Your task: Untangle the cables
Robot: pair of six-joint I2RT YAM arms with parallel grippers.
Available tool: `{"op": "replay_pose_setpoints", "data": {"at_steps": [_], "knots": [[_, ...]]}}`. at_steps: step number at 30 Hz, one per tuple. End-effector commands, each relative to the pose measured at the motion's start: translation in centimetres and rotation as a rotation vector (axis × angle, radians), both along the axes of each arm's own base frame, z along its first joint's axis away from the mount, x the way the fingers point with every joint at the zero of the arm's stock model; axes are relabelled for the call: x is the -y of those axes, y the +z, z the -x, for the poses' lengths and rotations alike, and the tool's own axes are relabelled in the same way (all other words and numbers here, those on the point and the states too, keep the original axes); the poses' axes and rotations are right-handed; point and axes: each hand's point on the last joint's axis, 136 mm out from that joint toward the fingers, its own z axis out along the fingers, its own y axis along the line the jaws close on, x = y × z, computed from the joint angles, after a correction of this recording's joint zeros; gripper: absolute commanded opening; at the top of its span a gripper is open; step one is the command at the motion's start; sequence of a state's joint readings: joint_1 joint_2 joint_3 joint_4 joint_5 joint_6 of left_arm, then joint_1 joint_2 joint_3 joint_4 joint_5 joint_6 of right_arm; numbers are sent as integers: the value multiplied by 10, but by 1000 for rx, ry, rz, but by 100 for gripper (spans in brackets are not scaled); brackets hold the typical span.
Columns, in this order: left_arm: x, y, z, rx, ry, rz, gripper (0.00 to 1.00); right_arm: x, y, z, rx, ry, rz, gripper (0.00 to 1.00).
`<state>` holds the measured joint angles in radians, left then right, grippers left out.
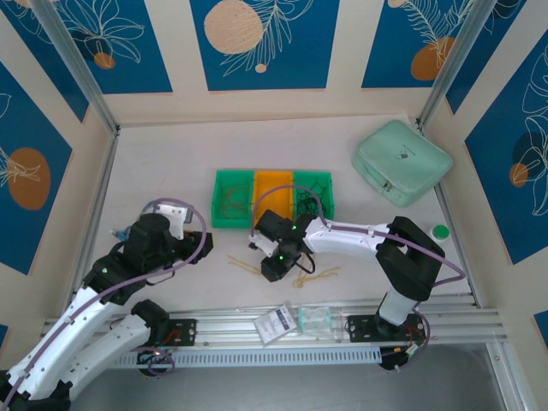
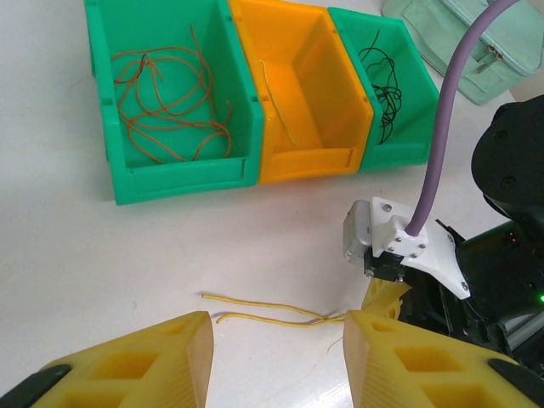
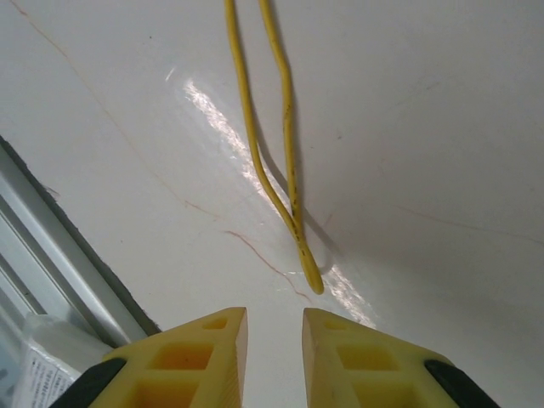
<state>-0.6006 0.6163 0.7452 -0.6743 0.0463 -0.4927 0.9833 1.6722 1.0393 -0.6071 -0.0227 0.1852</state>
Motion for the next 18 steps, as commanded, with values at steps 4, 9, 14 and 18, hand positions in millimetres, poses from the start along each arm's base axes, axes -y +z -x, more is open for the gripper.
{"op": "replay_pose_setpoints", "data": {"at_steps": [4,9,14,18], "knots": [[-3,3,-1,13,13,-4,44,0,-10,3,-60,-21,-11,27],[-3,3,-1,15,12,-9,44,2,-14,-2,-55,-34,0,29],[-3,3,-2,19,11,-15,44,3,-19,-2,-66,-34,11,31],[-2,4,-3,21,10,-14,44,3,-21,-1,-76,-34,14,31]]}}
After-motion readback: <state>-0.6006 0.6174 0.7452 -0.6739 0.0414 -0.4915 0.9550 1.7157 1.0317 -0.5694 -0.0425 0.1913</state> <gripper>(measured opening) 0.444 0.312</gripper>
